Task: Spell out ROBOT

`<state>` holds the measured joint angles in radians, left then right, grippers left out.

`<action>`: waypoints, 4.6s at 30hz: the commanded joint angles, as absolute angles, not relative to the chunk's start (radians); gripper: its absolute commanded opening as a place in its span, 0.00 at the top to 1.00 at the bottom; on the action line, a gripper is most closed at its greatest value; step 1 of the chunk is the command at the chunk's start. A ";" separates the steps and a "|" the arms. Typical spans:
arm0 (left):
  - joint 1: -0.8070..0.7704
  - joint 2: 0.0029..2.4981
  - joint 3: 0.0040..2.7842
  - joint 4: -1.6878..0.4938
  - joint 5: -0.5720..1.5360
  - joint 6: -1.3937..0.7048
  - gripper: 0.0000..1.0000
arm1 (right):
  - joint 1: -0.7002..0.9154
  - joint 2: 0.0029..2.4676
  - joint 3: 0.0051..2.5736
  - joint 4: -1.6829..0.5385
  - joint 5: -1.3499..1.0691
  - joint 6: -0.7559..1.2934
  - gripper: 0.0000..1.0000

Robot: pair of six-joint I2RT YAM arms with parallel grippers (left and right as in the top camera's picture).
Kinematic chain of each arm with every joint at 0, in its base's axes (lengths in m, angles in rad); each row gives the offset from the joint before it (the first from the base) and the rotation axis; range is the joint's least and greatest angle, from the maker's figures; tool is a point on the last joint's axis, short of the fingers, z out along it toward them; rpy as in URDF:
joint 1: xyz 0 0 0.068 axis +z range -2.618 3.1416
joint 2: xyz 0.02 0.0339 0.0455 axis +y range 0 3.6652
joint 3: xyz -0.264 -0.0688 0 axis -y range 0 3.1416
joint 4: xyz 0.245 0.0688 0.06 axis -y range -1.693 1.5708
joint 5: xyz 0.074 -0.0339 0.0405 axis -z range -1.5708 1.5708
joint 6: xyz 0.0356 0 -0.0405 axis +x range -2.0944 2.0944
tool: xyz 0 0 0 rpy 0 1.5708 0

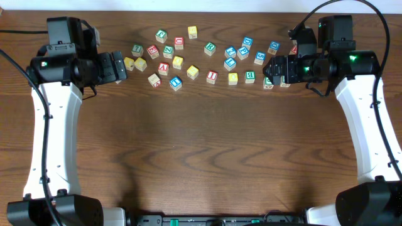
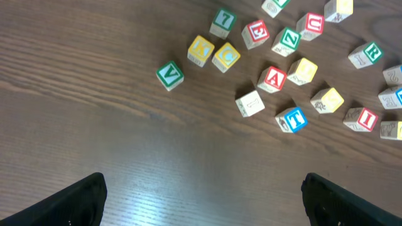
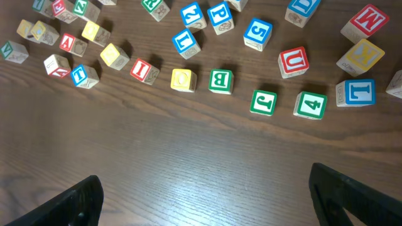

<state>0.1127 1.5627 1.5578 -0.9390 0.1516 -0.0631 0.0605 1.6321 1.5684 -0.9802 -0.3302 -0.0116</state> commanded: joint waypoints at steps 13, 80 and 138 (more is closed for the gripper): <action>0.036 1.563 1.547 -0.910 0.051 -0.065 0.02 | 0.060 1.630 1.590 -0.984 -0.340 -0.024 0.01; -0.233 1.975 1.957 -1.021 0.052 -0.087 0.01 | 0.060 1.630 1.590 -0.984 -0.340 -0.024 0.01; -0.325 2.022 1.945 -0.995 0.052 -0.136 0.01 | 0.060 1.630 1.590 -0.966 -0.400 -0.023 0.01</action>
